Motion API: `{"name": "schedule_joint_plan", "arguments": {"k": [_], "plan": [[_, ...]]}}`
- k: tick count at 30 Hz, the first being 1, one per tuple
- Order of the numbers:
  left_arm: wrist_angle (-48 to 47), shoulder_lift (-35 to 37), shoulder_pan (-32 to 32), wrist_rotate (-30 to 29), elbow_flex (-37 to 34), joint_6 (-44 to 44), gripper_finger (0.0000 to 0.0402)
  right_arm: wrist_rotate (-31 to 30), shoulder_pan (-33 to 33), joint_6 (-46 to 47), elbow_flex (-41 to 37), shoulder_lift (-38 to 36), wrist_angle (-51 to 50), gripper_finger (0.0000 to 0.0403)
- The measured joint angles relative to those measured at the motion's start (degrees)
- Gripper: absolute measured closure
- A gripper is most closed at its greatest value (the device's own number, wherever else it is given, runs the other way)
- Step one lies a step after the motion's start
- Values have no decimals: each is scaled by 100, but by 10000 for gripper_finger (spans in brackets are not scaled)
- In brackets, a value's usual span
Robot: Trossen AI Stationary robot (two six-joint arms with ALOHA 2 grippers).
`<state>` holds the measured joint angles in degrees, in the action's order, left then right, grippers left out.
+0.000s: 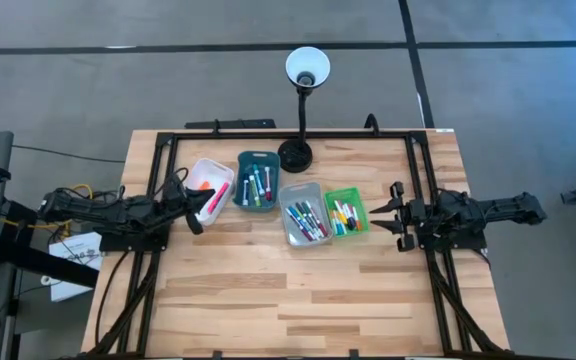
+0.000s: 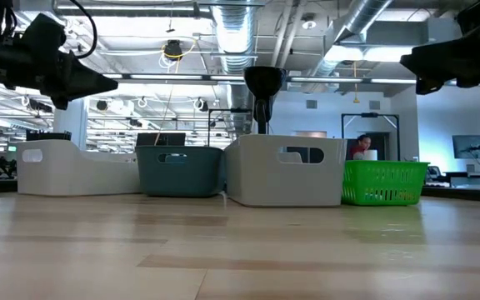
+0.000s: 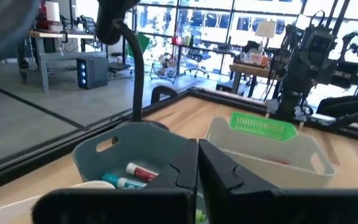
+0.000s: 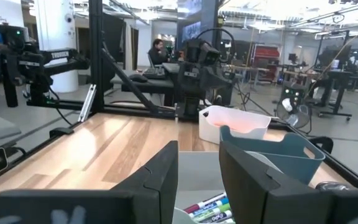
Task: Pick & Place Markers
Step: Return to Home Position
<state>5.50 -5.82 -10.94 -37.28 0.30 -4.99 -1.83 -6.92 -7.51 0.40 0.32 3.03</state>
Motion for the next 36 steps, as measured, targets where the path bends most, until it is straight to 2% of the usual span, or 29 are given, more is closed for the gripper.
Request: {"name": "schedule_joint_plan", "arguments": {"k": [22, 27, 36], "plan": [[17, -667, 0, 2, 2, 2, 390, 7, 0, 0, -4, 2, -1, 296], [16, -470, 9, 2, 2, 2, 390, 7, 0, 0, -7, 2, -2, 296], [18, 430, 11, 2, 2, 2, 390, 7, 0, 0, -9, 2, -2, 296]]}}
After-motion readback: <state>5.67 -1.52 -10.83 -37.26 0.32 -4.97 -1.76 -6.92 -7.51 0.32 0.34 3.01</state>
